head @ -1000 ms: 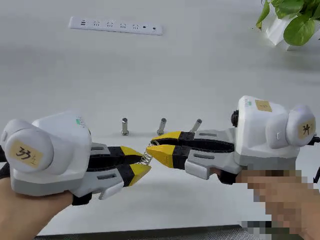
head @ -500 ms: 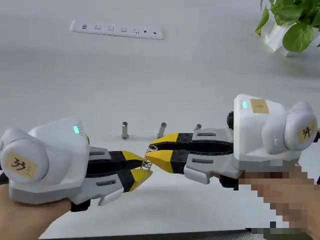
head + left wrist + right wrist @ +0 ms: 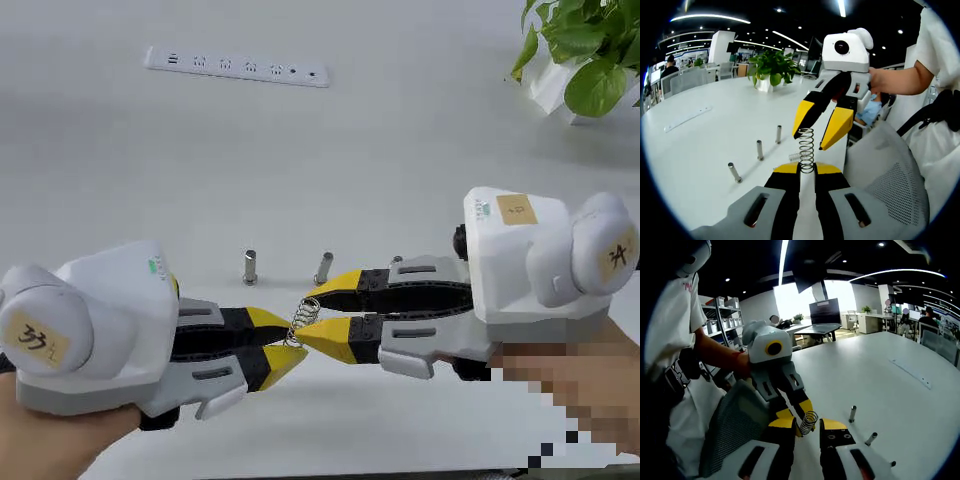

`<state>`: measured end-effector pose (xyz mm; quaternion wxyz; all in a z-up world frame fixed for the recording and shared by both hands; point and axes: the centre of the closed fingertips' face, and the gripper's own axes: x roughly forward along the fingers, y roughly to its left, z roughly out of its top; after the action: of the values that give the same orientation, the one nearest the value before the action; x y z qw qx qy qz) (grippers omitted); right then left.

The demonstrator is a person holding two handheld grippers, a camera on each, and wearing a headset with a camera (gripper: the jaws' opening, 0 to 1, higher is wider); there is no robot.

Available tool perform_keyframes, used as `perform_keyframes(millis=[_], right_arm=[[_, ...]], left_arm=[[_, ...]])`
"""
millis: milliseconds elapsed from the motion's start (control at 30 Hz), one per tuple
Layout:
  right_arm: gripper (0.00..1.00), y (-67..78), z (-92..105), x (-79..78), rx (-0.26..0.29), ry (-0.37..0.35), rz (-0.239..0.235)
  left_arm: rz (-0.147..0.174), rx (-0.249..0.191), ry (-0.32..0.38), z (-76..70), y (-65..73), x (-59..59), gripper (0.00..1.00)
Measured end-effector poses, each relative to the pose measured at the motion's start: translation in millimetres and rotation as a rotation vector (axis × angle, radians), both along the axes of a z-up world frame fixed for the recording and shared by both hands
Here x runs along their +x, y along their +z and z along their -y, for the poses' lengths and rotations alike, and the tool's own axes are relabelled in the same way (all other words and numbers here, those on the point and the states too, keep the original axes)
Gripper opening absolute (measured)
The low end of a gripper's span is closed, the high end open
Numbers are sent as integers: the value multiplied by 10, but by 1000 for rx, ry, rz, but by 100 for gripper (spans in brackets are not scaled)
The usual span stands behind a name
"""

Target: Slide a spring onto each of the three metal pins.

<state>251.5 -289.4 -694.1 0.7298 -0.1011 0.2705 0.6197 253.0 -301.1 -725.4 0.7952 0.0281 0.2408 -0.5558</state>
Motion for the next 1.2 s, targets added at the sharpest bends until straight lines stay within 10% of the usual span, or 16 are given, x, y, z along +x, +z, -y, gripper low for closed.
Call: perform_keyframes(millis=[600,1200], right_arm=[[16,5,71,-98,-348,547,75],[9,-93,68,-128,-493,719,86]], left_arm=[[42,-9,-63,105,52,-82,7],[51,-55,-44,118,95,-77,7]])
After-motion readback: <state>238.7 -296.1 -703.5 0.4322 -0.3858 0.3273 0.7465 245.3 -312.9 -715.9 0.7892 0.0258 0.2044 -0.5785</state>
